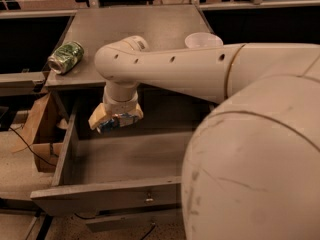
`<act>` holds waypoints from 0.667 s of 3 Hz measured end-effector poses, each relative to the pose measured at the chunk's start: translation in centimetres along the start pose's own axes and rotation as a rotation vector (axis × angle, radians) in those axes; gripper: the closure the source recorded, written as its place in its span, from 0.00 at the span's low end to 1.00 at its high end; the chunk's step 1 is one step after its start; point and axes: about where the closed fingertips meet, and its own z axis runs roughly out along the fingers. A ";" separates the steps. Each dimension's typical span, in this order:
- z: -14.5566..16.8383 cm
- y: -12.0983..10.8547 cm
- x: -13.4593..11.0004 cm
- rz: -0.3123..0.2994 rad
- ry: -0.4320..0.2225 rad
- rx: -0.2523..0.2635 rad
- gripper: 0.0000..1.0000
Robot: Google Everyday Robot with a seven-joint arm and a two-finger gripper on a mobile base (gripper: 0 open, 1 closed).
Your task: Place redbull can into top drawer
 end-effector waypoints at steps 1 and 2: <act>3.1 0.0 0.2 -0.004 0.036 0.023 1.00; 5.6 -0.3 0.5 -0.016 0.070 0.060 1.00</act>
Offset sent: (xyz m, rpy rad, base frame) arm 0.0136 0.0087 -0.0827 -0.1435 0.0506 0.0155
